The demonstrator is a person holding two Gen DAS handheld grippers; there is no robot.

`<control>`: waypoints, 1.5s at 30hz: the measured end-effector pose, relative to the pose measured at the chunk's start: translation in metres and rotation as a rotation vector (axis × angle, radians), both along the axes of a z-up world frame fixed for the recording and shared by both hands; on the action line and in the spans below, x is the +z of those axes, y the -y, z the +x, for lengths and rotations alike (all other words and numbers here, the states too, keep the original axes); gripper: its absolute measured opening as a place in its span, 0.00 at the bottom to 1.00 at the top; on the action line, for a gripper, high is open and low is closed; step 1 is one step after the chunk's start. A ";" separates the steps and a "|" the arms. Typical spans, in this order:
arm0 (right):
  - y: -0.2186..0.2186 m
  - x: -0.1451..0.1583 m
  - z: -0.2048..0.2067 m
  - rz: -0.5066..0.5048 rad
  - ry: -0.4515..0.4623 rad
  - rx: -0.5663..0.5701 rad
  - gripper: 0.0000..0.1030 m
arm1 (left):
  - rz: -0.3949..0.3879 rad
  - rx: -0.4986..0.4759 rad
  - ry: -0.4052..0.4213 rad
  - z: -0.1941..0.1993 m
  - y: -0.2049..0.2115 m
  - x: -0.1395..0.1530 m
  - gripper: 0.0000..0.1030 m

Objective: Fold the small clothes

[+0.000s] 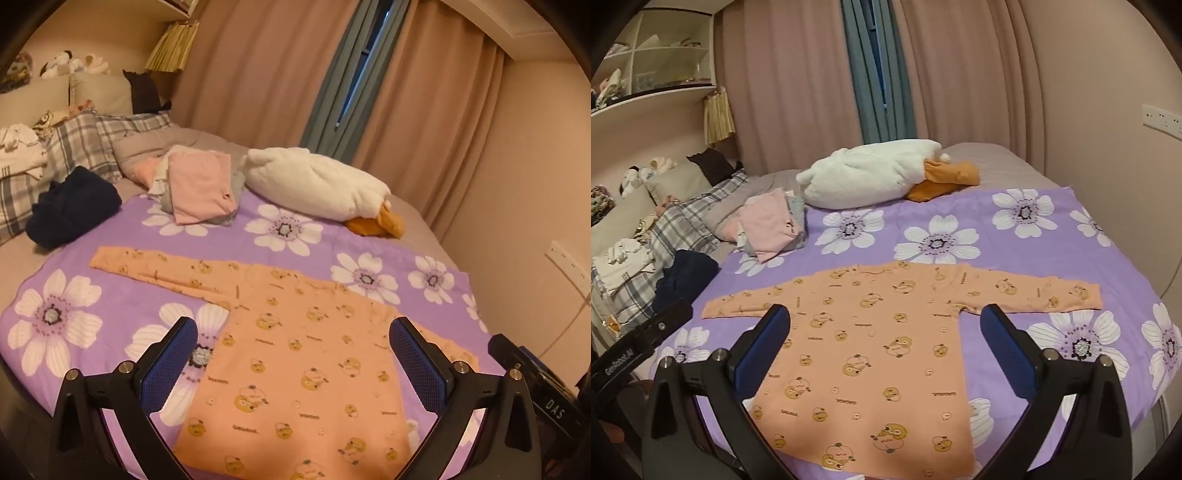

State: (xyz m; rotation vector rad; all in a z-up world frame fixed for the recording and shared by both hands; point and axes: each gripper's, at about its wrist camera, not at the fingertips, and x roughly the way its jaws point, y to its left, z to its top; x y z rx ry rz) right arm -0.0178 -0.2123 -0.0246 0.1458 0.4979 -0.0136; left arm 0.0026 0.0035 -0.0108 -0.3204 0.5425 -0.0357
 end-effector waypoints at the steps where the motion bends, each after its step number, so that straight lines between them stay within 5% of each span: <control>1: 0.000 0.000 0.001 -0.003 -0.001 -0.005 1.00 | 0.006 -0.001 0.003 0.000 -0.002 0.001 1.00; 22: 0.020 -0.003 -0.004 0.023 0.010 -0.051 1.00 | 0.065 -0.019 0.032 0.001 0.005 0.008 1.00; 45: 0.003 -0.006 0.007 -0.076 -0.024 -0.060 1.00 | 0.084 0.004 0.012 0.005 -0.001 0.004 1.00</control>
